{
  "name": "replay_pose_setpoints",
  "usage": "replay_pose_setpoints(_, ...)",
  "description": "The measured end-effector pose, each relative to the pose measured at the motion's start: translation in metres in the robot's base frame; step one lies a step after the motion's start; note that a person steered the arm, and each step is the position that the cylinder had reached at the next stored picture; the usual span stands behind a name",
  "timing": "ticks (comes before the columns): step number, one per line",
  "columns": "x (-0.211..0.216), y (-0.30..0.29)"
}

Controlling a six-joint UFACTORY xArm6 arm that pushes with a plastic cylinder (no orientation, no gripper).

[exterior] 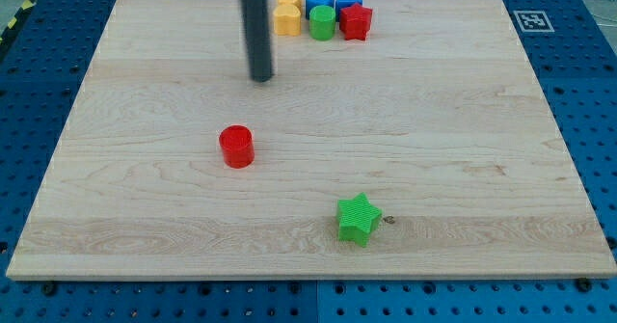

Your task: Move the red circle into the green circle

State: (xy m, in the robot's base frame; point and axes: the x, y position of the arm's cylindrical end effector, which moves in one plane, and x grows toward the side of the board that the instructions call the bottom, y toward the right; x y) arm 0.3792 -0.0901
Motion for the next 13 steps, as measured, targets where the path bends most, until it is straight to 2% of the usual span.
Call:
replay_pose_setpoints(1, 0.068, -0.023)
replay_pose_setpoints(2, 0.116, -0.017)
replay_pose_setpoints(3, 0.121, 0.019)
replay_pose_setpoints(4, 0.121, 0.025)
replay_pose_setpoints(5, 0.149, 0.002)
replay_pose_setpoints(6, 0.159, 0.014)
replay_pose_setpoints(7, 0.144, 0.055)
replay_pose_setpoints(9, 0.069, 0.119)
replay_pose_setpoints(11, 0.1, 0.137)
replay_pose_setpoints(12, 0.093, 0.166)
replay_pose_setpoints(13, 0.052, 0.164)
